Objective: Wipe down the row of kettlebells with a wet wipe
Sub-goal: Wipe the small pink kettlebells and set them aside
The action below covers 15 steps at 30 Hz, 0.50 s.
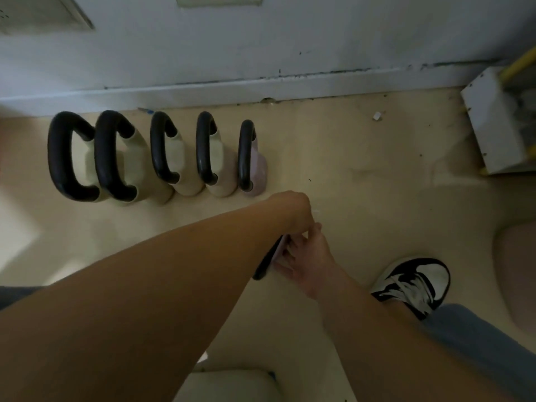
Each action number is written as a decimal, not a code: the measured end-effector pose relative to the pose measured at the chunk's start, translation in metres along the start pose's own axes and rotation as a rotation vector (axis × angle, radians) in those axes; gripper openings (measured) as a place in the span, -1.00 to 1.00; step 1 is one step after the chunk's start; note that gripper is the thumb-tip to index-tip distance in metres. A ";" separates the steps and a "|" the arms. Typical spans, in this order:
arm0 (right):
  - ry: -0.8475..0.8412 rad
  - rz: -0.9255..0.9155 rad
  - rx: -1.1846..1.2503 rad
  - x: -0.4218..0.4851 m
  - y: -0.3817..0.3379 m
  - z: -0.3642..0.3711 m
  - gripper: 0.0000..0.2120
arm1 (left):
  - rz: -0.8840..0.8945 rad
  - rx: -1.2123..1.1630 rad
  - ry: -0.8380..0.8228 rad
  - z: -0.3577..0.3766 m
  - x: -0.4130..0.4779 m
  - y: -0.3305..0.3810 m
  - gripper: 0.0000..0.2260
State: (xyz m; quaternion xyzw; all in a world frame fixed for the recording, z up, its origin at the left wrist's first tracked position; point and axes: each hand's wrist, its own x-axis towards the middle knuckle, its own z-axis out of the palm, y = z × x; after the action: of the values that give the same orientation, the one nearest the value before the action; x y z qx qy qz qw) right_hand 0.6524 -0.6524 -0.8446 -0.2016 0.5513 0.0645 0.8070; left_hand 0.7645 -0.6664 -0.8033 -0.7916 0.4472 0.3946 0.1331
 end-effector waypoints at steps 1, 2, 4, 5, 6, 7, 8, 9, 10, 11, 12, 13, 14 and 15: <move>0.012 0.003 -0.004 0.001 0.000 -0.001 -0.30 | 0.008 0.015 0.015 0.001 -0.002 0.000 -0.75; 0.023 0.002 -0.002 0.001 0.000 -0.001 -0.30 | 0.030 0.023 0.047 0.007 -0.007 -0.002 -0.77; 0.034 -0.004 -0.007 0.003 -0.001 -0.002 -0.26 | 0.119 -0.047 0.158 0.031 -0.022 -0.014 -0.76; 0.031 -0.003 -0.013 0.005 -0.002 -0.002 -0.23 | 0.187 -0.068 0.243 0.048 -0.033 -0.023 -0.66; 0.025 0.002 -0.015 0.006 -0.002 -0.003 -0.21 | 0.264 -0.069 0.358 0.067 -0.045 -0.033 -0.57; 0.026 0.007 -0.015 0.007 -0.003 -0.003 -0.19 | 0.329 -0.069 0.461 0.085 -0.059 -0.042 -0.49; 0.037 0.010 -0.019 0.008 -0.004 -0.003 -0.17 | 0.367 -0.071 0.540 0.102 -0.074 -0.049 -0.43; 0.052 0.009 -0.036 0.009 -0.004 -0.002 -0.16 | 0.381 -0.064 0.587 0.116 -0.088 -0.053 -0.39; 0.070 0.009 -0.050 0.009 -0.004 0.000 -0.15 | 0.378 -0.043 0.609 0.129 -0.097 -0.055 -0.38; 0.081 0.010 -0.081 0.008 -0.004 0.002 -0.14 | 0.353 -0.024 0.621 0.138 -0.107 -0.055 -0.38; 0.103 0.000 -0.109 0.009 -0.003 0.005 -0.15 | 0.320 -0.037 0.623 0.147 -0.112 -0.054 -0.39; 0.122 -0.011 -0.153 0.007 -0.002 0.008 -0.18 | 0.287 -0.065 0.616 0.154 -0.117 -0.053 -0.38; 0.137 -0.027 -0.187 0.006 -0.002 0.013 -0.20 | 0.271 -0.099 0.611 0.160 -0.120 -0.053 -0.37; 0.149 -0.029 -0.217 0.005 -0.001 0.018 -0.21 | 0.266 -0.116 0.621 0.167 -0.124 -0.052 -0.37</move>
State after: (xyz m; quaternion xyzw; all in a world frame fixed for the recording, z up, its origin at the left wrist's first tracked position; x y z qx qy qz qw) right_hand 0.6702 -0.6468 -0.8432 -0.2999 0.5964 0.0972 0.7382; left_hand 0.6867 -0.4681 -0.8276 -0.8148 0.5427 0.1735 -0.1072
